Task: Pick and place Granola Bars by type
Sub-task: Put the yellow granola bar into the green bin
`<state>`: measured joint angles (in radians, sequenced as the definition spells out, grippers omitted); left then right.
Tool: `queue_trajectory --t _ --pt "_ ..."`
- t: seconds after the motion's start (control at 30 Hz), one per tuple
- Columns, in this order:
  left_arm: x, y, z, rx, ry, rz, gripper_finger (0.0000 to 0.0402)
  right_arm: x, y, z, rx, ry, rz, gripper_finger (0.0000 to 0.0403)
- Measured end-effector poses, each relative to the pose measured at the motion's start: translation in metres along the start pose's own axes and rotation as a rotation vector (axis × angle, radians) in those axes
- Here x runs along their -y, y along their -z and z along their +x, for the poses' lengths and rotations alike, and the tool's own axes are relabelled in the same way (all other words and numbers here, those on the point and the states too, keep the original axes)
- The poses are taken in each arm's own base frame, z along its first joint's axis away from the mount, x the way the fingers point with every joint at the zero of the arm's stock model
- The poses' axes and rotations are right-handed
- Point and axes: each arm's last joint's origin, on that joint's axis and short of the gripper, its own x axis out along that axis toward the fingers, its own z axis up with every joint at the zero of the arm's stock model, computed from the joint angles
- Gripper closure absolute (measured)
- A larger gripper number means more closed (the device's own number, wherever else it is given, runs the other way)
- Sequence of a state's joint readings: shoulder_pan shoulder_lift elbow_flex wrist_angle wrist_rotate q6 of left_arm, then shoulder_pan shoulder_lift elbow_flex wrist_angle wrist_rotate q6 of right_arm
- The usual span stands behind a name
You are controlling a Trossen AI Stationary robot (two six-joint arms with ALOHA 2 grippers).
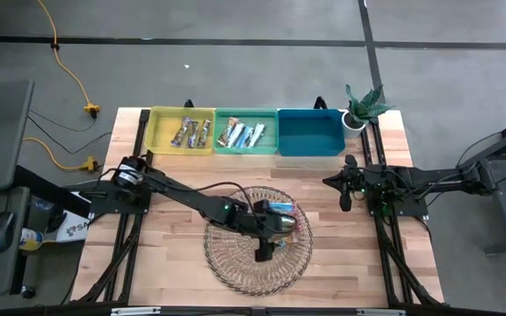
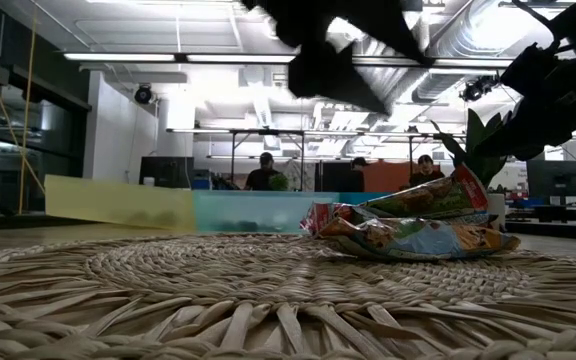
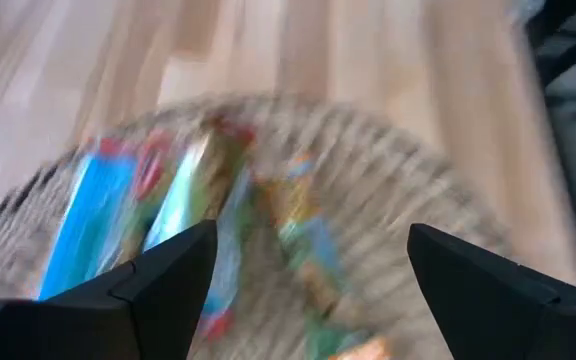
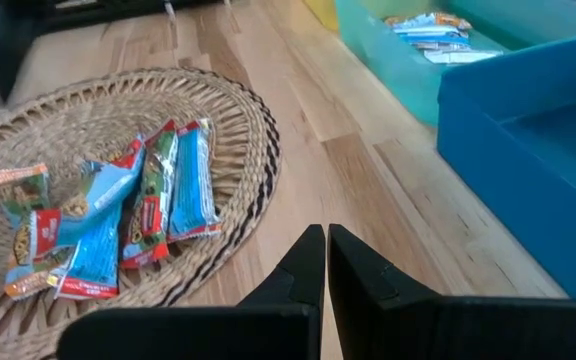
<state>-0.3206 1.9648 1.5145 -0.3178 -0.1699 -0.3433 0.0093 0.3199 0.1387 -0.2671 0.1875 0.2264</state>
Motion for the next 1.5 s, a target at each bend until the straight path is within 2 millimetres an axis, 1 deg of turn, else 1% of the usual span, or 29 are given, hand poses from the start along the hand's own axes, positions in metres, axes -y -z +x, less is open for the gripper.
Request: queue_trajectory --t 0.03,0.1,0.17,0.2,0.37,0.43,0.63,1.03,1.2,1.27,1.33,1.5 --pt "-0.001 0.003 0.002 -0.019 -0.014 0.002 0.0076 0.000 0.000 0.000 -0.002 0.001 0.000 0.0402" --pt "-0.001 0.007 0.015 -0.012 -0.026 -0.002 0.0076 0.000 0.000 0.000 0.001 0.000 0.000 0.0402" --pt "-0.003 0.016 0.021 -0.070 -0.046 0.008 0.0076 0.000 0.000 0.000 0.001 0.000 0.000 0.0403" --pt "-0.002 0.017 0.024 -0.065 -0.032 0.001 0.0076 0.000 0.000 0.000 0.001 0.000 0.000 0.0402" --pt "0.004 0.025 0.033 -0.098 -0.023 -0.031 0.0076 0.000 0.000 0.000 -0.004 0.004 -0.001 0.0402" --pt "0.005 0.029 0.034 -0.109 -0.052 -0.014 0.0076 0.000 0.000 0.000 -0.003 0.004 -0.001 0.0402" --pt "0.010 0.029 0.033 -0.090 -0.065 0.000 0.0076 0.000 0.000 0.000 -0.004 0.004 -0.001 0.0402" --pt "0.010 0.029 0.033 -0.090 -0.057 -0.005 0.0076 0.000 0.001 0.000 -0.005 0.005 -0.001 0.0402" --pt "0.014 0.035 0.038 -0.112 -0.024 -0.004 0.0076 0.000 0.001 0.000 -0.005 0.005 -0.001 0.0402" --pt "0.021 0.036 0.042 -0.093 0.006 -0.008 0.0076 0.000 0.001 0.000 -0.005 0.005 -0.001 0.0402" --pt "0.023 0.042 0.043 -0.113 -0.023 0.012 0.0076 0.000 0.000 0.000 -0.004 0.005 -0.001 0.0402" --pt "0.024 0.045 0.047 -0.102 -0.049 0.018 0.0076 0.000 0.001 0.000 -0.005 0.005 -0.001 0.0402"
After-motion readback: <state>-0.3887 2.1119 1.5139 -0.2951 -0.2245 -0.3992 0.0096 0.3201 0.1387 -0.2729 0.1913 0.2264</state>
